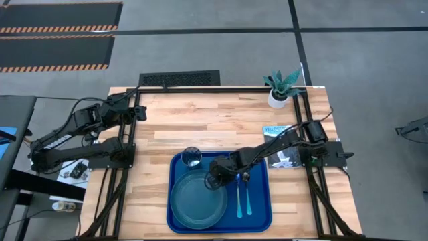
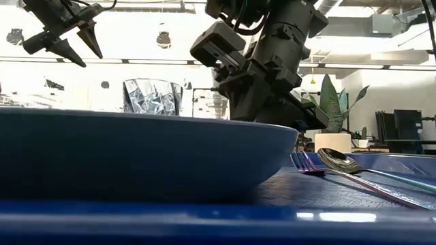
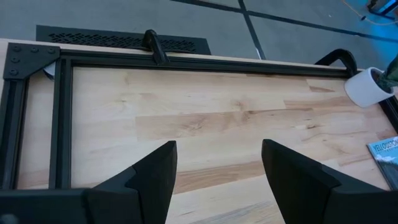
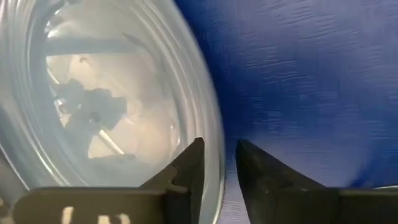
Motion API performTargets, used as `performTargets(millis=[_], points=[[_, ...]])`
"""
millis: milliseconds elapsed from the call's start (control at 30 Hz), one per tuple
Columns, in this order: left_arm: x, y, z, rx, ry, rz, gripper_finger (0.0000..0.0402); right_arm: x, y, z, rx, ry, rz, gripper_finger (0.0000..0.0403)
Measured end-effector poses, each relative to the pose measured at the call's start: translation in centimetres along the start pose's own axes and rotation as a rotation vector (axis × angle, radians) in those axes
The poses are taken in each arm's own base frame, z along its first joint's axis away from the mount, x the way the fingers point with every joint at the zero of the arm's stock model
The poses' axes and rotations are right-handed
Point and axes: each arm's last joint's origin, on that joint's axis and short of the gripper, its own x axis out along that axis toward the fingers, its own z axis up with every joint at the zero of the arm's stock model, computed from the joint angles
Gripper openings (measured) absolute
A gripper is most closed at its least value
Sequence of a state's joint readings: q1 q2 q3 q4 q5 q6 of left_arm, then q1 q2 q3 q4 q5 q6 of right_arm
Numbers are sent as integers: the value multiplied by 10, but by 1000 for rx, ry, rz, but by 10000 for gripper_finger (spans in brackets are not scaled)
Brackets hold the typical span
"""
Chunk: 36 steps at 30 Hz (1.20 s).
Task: Pick and place plate/cup/fork/spoon on tray
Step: Adjust the blue cup
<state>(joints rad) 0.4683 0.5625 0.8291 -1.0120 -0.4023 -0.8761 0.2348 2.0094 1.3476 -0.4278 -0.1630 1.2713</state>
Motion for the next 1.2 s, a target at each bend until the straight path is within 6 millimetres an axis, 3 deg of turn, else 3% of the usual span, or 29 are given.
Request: performTargets(millis=[200,300,567,733,833,967,1200], points=[[0,0,0,0,-2,2,222,0,0,-4,-17,29,-4,140],[0,0,0,1,-2,2,222,-11,4,-5,-39,33,20,148],[0,0,0,0,-1,2,222,-65,10,5,-91,-38,99,159],[0,0,0,-2,1,-1,222,-106,7,23,-78,-230,115,156],[0,0,0,-10,3,-2,222,-120,3,37,-85,-349,98,148],[0,0,0,-12,3,-2,222,-111,-7,55,-111,-359,40,132],[0,0,0,-22,4,-2,222,-67,-14,70,-128,-292,11,117]])
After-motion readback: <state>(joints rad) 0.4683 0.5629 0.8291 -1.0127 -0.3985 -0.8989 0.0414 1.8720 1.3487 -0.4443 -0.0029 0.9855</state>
